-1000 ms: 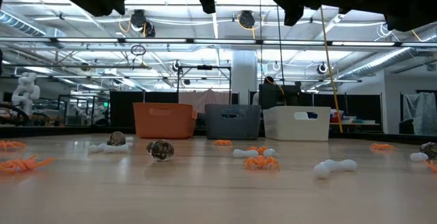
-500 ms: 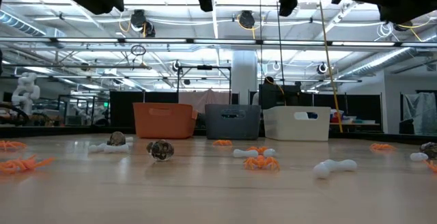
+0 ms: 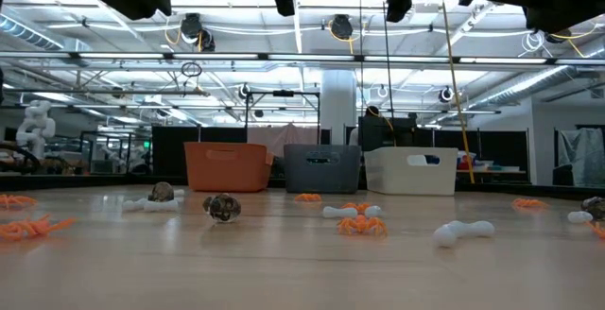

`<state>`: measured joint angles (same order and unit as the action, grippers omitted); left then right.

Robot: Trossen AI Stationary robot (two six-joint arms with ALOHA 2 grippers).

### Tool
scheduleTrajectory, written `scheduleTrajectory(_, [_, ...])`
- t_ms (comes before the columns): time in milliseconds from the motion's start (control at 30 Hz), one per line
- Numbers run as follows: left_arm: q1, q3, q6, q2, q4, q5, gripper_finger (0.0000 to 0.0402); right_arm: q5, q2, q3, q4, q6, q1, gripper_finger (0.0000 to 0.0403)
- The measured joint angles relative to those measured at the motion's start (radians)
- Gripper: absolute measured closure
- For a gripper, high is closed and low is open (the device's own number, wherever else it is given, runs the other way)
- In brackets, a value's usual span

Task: Sort Halloween decoration
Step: Put the white bone toy into the white bin

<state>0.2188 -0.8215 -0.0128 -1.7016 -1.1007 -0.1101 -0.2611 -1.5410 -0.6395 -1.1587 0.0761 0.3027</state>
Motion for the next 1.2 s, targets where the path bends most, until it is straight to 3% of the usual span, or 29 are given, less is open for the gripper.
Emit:
scheduleTrajectory(433, [0.001,-0.001,-0.007,-0.001,0.01,0.0,0.0368,-0.004,0.0,-0.001,0.001,0.019,-0.001,0.0363])
scheduleTrajectory(967, [0.0,-0.001,-0.002,-0.001,0.012,0.005,0.0367,0.001,0.0,-0.001,-0.001,0.019,-0.001,0.036])
scheduleTrajectory(1200, [0.0,-0.001,0.006,-0.003,0.018,0.042,0.0374,-0.044,0.0,-0.003,0.027,0.126,0.027,0.0357])
